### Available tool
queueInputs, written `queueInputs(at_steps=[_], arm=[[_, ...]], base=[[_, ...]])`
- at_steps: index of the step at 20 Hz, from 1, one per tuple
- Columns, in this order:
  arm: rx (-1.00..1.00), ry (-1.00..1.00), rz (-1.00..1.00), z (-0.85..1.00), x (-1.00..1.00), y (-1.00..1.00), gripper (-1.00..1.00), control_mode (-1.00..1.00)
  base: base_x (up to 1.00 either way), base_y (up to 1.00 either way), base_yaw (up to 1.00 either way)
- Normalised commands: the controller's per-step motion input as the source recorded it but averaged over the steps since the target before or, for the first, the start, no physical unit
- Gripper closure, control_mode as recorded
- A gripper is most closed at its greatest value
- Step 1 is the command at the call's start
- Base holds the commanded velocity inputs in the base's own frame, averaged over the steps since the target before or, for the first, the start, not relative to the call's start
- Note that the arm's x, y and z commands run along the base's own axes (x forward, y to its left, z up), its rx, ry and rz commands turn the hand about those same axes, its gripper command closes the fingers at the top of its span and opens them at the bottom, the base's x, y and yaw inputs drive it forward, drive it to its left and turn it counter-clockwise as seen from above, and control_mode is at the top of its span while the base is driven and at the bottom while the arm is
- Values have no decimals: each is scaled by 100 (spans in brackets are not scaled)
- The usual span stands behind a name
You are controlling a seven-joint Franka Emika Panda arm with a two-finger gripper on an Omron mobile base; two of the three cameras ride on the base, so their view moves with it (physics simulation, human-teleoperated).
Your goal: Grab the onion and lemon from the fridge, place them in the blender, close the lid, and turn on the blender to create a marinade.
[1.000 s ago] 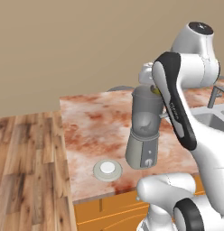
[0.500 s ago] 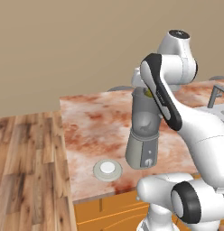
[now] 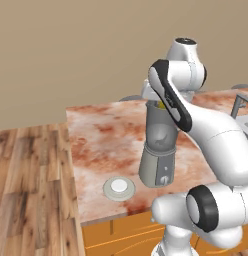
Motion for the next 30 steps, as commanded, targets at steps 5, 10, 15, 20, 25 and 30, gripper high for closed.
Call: queueInputs(at_steps=[5,10,15,20,25,30], arm=[[0,10,6,-64,14,0,100,-100],[0,1,7,-42,-2,1,-100,-100],[0,0,5,-16,0,0,-100,-100],[0,0,3,-1,0,1,-100,-100],[0,-8,0,15,-4,0,-100,-100],[0,-27,0,54,-57,-1,-100,-100]], base=[[0,0,0],[0,0,0],[0,0,0],[0,0,0],[0,0,0],[0,0,0]])
